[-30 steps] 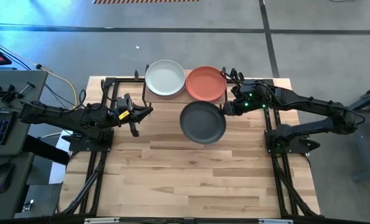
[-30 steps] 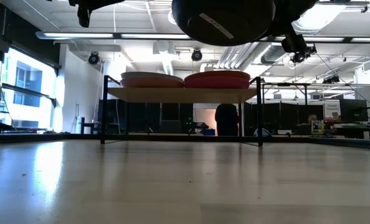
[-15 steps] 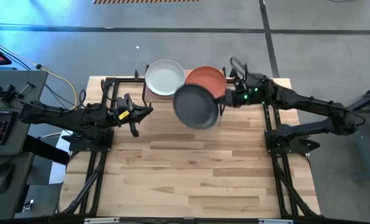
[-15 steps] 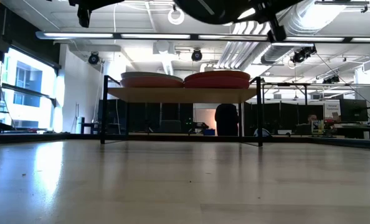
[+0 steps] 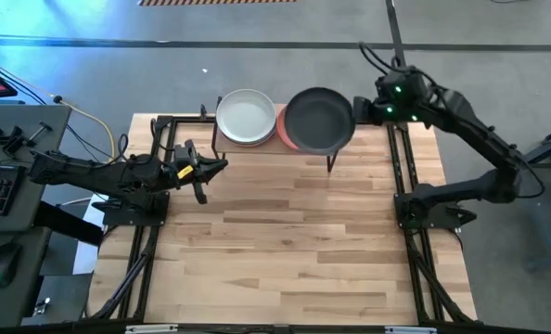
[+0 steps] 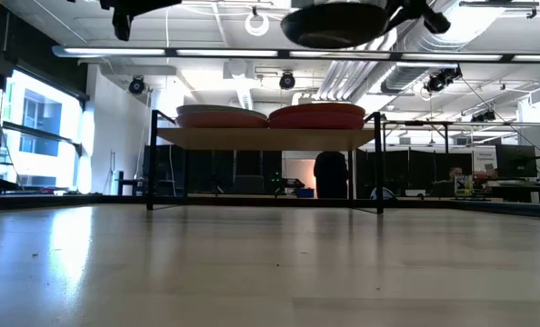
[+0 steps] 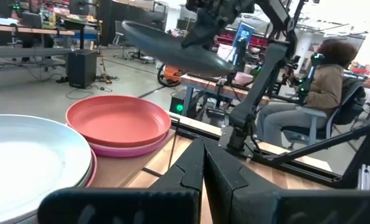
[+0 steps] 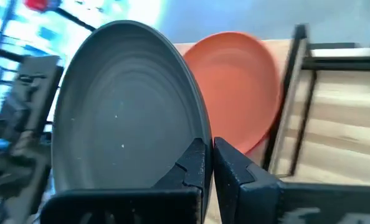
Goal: Place and stack plates onto a shelf
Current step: Stack the black plate on top of the brown plate
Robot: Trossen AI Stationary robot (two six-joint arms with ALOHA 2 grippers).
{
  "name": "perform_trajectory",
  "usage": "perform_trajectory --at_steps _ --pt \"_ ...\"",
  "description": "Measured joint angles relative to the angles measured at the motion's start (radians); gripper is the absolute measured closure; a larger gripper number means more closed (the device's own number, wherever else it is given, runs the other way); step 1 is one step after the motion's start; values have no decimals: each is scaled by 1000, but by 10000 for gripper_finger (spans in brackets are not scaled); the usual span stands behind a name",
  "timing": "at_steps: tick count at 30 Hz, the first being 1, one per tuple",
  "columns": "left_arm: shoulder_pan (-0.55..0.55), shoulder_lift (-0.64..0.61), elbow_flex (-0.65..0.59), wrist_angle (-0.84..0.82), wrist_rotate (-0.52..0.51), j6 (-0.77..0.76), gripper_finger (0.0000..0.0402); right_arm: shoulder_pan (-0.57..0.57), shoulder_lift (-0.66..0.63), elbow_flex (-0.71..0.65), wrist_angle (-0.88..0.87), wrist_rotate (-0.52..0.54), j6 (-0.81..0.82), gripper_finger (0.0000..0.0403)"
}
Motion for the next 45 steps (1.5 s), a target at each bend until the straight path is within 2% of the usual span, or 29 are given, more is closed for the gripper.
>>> perform_trajectory --at_steps 5,15,23,34,45 --pt "0 0 0 0 -19 -16 402 -64 104 56 -16 -22 -71 403" --pt "0 0 0 -18 -19 -74 402 -134 299 61 15 -70 -208 403" --pt "0 0 0 -20 -19 -104 402 -207 326 61 32 -84 -248 403" --pt "0 0 0 -21 -19 -123 401 -210 331 27 8 -98 -268 403" --pt "0 0 0 -46 -19 -123 402 -211 333 26 7 -33 -252 403"
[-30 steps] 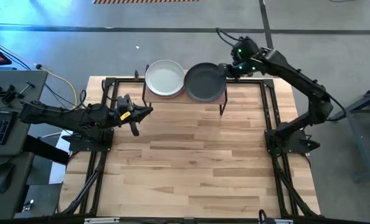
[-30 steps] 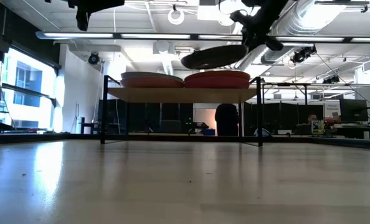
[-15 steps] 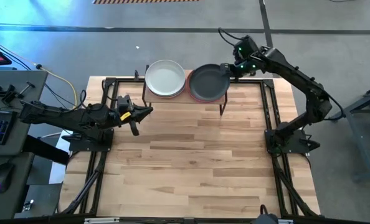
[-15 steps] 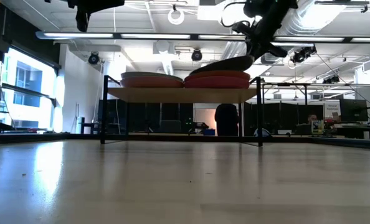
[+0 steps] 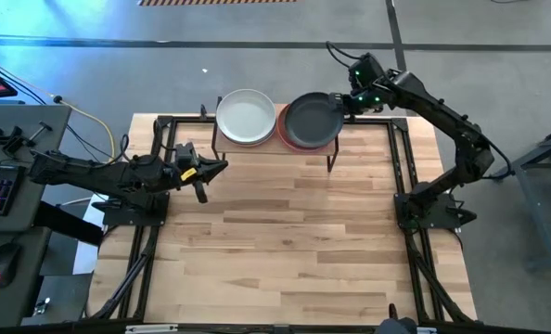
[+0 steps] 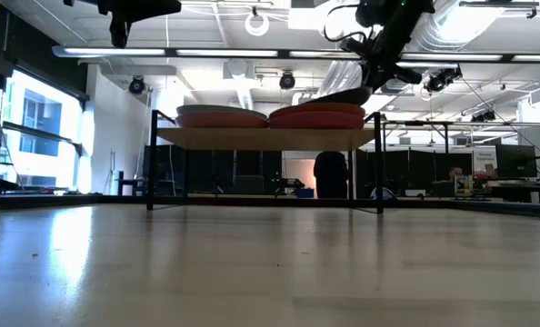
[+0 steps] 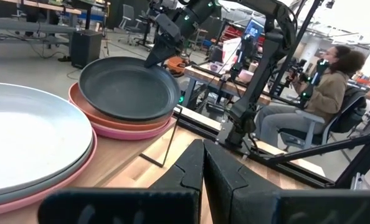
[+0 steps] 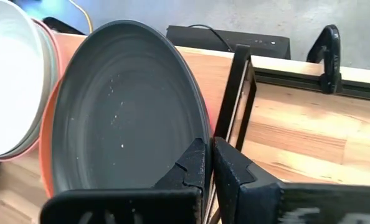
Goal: Place and stack plates onto a shelf
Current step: Stack the black plate on top of the brown plate
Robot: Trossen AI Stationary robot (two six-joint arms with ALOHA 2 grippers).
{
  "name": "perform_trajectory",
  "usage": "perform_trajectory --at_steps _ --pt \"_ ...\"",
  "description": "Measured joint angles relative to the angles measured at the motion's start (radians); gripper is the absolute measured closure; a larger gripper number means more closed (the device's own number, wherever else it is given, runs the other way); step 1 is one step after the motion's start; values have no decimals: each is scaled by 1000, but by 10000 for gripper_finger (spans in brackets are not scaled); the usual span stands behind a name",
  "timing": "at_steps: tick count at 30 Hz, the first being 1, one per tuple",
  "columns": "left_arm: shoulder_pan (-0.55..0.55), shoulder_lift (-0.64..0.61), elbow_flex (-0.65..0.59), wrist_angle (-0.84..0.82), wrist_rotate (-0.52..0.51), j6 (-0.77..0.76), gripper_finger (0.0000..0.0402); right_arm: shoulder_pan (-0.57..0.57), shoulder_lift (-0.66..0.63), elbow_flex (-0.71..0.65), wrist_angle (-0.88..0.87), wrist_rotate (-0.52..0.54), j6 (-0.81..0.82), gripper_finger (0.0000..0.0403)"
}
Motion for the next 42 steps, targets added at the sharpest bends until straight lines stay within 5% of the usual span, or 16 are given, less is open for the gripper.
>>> perform_trajectory --at_steps 42 --pt "0 0 0 -4 0 0 401 42 98 -1 20 -22 27 403"
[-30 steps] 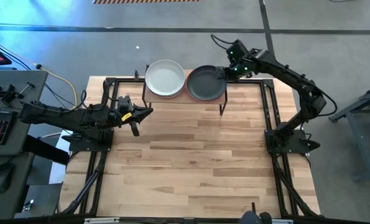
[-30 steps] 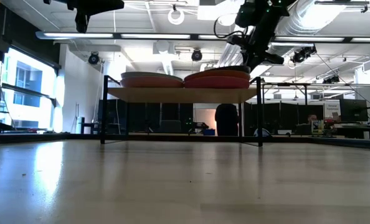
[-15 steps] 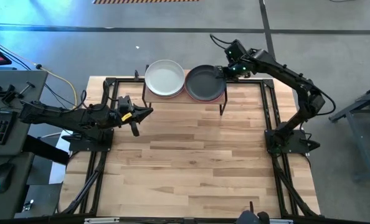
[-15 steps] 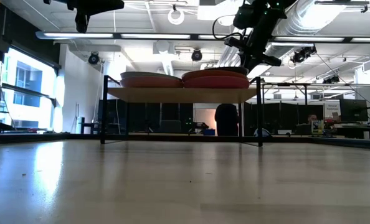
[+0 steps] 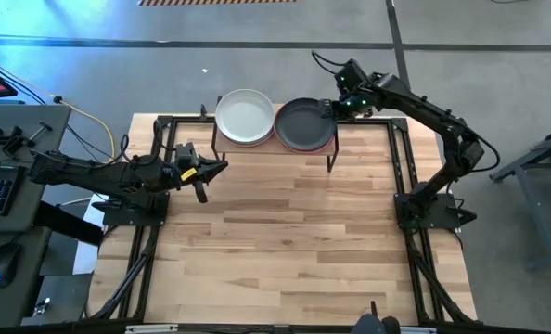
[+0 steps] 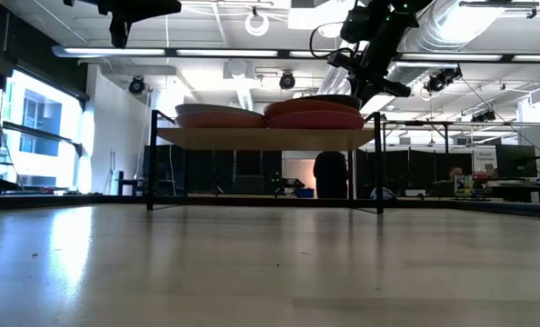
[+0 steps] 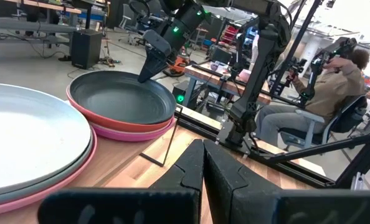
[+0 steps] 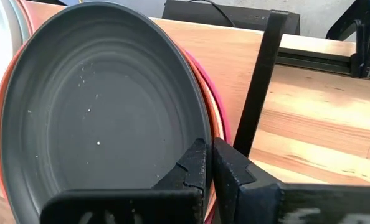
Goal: Place and stack plates onto a shelf
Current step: Stack the black plate on top of the brown plate
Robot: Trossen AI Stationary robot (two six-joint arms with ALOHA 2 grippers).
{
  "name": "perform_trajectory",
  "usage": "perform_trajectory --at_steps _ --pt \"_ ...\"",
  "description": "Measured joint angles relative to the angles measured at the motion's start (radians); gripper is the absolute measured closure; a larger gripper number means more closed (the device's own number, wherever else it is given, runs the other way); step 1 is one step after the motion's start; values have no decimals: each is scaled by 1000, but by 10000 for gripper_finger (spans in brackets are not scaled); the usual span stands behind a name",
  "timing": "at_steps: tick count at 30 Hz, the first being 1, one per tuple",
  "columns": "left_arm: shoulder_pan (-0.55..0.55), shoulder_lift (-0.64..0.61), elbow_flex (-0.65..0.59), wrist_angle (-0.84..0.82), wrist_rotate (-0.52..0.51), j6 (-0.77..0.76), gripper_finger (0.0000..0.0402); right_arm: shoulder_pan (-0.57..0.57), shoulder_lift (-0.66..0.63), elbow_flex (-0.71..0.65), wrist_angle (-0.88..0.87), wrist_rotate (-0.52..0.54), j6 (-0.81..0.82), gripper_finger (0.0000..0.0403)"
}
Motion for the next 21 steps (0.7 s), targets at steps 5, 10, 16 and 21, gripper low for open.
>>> perform_trajectory --at_steps 5,10,16,21 --pt "0 0 0 0 0 -2 401 0 0 0 8 -4 0 402" --pt "0 0 0 0 0 -2 401 0 0 0 14 -5 0 402" --pt "0 0 0 0 0 0 402 0 0 0 14 -1 0 402" --pt "0 0 0 0 0 0 402 0 0 0 14 1 -1 402"
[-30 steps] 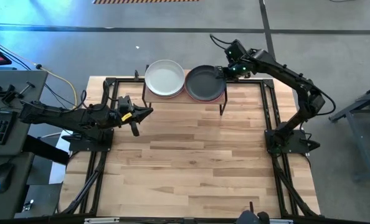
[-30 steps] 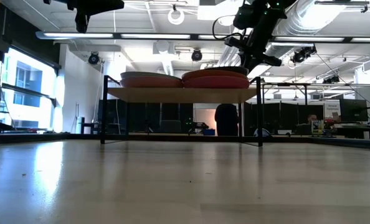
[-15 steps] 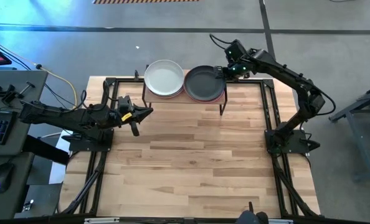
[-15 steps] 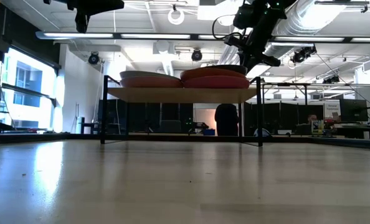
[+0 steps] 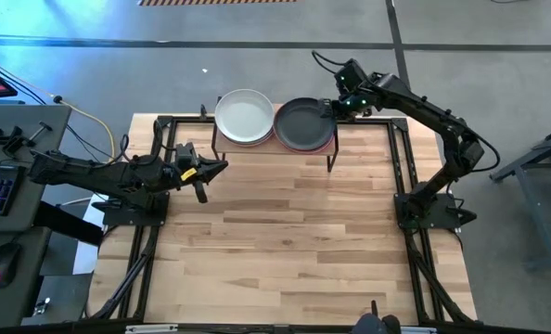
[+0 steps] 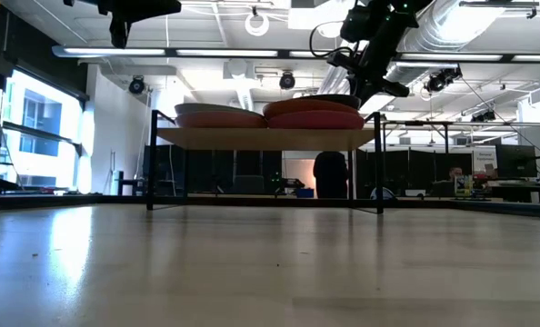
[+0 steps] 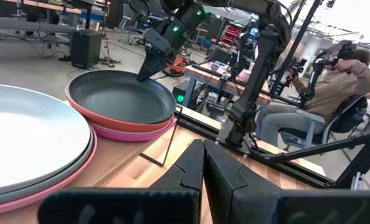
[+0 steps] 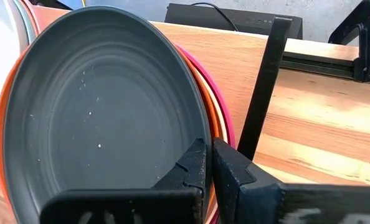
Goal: Place and stack plates onto a shelf
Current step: Stack the black plate on top of the brown plate, then return to Home Position
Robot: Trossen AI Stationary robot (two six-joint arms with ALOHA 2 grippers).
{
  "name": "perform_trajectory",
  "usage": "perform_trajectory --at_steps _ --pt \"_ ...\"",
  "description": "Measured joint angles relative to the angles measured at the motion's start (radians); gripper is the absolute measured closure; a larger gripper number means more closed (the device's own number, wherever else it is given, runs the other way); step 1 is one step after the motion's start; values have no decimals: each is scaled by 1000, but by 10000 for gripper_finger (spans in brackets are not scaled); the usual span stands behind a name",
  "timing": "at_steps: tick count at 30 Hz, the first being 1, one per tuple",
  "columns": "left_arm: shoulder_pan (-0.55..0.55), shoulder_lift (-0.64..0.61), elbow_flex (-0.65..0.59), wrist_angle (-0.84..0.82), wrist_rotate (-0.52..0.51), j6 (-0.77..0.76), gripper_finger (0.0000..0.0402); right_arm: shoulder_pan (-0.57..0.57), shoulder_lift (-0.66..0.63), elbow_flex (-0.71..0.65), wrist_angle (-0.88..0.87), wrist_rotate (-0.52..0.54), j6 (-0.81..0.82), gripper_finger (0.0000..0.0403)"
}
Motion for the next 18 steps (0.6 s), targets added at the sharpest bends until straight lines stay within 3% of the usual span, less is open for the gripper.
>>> perform_trajectory --at_steps 6,18 --pt "0 0 0 0 0 -1 402 0 0 0 -14 1 -26 385" --pt "0 0 0 0 0 0 402 -3 -9 0 -17 -25 -91 212"
